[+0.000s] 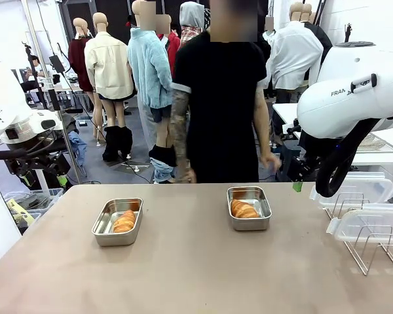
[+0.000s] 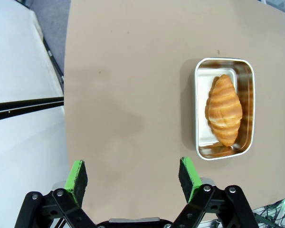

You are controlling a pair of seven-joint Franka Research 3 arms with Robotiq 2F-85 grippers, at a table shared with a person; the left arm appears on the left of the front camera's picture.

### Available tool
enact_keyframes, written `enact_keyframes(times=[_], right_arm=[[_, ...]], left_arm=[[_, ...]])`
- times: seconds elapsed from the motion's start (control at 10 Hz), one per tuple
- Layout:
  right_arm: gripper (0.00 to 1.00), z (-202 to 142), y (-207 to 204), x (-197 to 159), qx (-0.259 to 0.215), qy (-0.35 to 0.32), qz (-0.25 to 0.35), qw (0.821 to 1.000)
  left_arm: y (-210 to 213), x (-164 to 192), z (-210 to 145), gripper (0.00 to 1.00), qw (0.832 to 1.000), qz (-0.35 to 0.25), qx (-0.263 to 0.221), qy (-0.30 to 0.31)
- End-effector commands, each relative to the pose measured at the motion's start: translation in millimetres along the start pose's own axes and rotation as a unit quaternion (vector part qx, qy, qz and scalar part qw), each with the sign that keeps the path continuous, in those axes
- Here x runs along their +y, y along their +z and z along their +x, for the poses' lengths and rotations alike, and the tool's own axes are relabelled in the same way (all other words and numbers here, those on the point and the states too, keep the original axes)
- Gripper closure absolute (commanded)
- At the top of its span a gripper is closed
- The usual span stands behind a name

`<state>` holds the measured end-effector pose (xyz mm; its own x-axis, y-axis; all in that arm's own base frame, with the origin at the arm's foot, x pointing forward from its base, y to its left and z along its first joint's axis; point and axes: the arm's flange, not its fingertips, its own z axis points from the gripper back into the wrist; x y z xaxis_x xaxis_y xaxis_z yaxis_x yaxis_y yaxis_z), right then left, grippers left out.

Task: Place the bread in airtight containers.
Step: Pick up one Airtight Container lid and hand it to the human.

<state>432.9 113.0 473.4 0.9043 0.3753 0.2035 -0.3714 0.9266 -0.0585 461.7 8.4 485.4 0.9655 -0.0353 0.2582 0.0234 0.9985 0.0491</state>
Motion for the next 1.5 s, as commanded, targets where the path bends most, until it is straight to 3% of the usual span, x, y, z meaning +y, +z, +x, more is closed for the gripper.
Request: enact_keyframes(times=[0.0,1.2,1.4], right_arm=[[0.00,1.3,-0.5,1.3,-0.005,-0.007,-0.004,1.000],[0.00,0.0,0.0,0.0,0.000,0.000,0.000,1.000],[0.00,-26.0,13.6,-1.4,0.054,0.044,-0.119,0.990]], left_arm=[[0.6,-0.3,-2.7,0.00,1.000,0.004,0.000,0.008],[0.6,-0.3,-2.7,0.00,1.000,0.004,0.000,0.008],[0.6,-0.3,-2.7,0.00,1.000,0.004,0.000,0.008]])
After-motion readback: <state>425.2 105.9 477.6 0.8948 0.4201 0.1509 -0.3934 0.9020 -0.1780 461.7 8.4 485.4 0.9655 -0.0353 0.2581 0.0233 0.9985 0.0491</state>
